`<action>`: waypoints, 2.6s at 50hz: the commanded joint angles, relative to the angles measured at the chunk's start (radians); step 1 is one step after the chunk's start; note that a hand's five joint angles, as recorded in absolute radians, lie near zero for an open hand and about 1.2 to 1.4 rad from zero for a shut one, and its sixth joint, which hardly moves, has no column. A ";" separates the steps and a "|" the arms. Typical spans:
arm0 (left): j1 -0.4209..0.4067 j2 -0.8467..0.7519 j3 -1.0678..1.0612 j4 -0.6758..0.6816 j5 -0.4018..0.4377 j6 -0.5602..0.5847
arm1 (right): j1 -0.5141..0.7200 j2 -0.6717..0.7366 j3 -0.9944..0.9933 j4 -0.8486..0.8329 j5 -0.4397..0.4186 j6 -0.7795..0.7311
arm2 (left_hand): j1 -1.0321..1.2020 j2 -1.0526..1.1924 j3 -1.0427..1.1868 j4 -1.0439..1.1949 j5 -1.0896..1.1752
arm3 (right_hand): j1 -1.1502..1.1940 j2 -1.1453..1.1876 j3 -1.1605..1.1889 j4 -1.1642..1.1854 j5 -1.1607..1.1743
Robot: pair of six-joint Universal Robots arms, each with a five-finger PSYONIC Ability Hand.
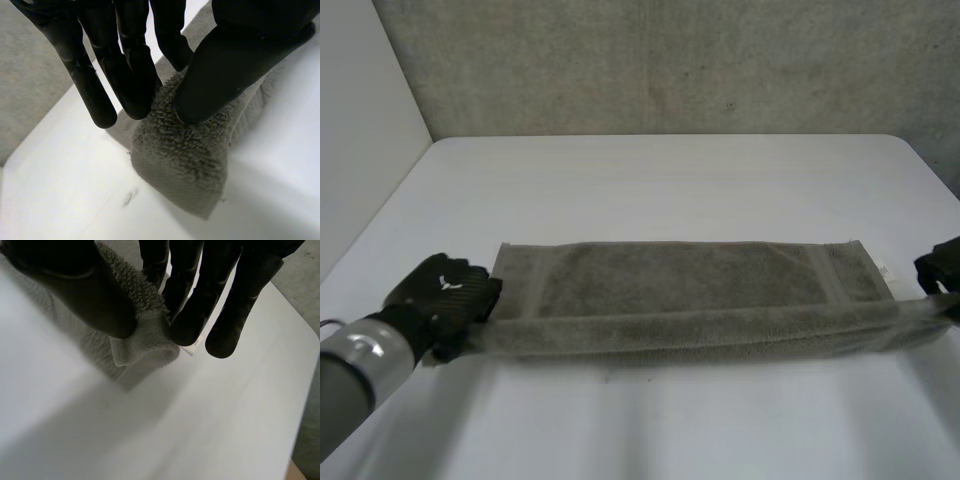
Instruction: Fold the towel.
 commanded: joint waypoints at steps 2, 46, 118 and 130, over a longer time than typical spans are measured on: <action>-0.029 -0.313 0.240 0.016 0.008 -0.008 | 0.075 0.217 -0.158 -0.123 0.026 0.174 | 0.203 0.179 0.180 0.179 0.189 | 0.069 0.062 0.053 0.053 0.055; -0.083 -0.830 0.937 0.014 -0.122 -0.033 | 0.297 0.682 -0.754 -0.305 0.286 0.360 | -1.018 -1.042 -1.041 -1.042 -1.032 | -1.153 -1.159 -1.168 -1.169 -1.167; -0.045 -0.661 0.647 0.019 -0.042 -0.217 | 0.303 0.619 -0.576 -0.296 0.132 0.478 | -1.000 -1.024 -1.023 -1.025 -1.014 | -1.153 -1.159 -1.168 -1.169 -1.167; -0.042 -0.567 0.495 0.039 -0.036 -0.217 | 0.230 0.448 -0.270 -0.357 0.076 0.423 | -0.998 -1.021 -1.020 -1.022 -1.011 | -1.153 -1.159 -1.168 -1.169 -1.167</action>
